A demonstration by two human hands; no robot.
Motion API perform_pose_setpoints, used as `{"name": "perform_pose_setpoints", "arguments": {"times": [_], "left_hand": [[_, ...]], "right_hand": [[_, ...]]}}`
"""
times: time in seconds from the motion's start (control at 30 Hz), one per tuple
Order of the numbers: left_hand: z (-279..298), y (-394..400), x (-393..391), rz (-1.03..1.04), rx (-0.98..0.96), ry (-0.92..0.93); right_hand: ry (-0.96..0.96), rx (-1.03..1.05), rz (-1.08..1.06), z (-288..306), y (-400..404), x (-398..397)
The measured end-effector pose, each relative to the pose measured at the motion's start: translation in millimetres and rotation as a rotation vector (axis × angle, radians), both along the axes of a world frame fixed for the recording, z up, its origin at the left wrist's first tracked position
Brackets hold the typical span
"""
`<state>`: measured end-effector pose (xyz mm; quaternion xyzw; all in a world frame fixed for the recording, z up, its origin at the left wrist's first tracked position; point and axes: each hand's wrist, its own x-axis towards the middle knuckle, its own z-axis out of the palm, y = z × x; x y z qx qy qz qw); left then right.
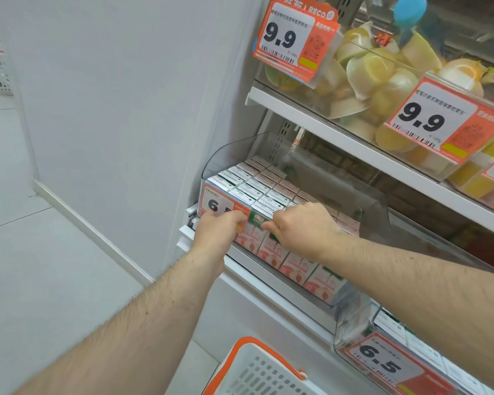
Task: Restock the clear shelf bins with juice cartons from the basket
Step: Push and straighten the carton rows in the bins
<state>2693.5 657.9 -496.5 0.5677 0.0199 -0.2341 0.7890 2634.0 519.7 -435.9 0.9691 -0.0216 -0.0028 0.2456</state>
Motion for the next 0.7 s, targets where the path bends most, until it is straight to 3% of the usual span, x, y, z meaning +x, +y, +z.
{"name": "perform_pose_setpoints", "arguments": {"times": [0.7], "left_hand": [[-10.9, -15.3, -1.0, 0.130, 0.094, -0.057]], "right_hand": [[-0.035, 0.022, 0.036, -10.0, 12.8, -11.4]]}}
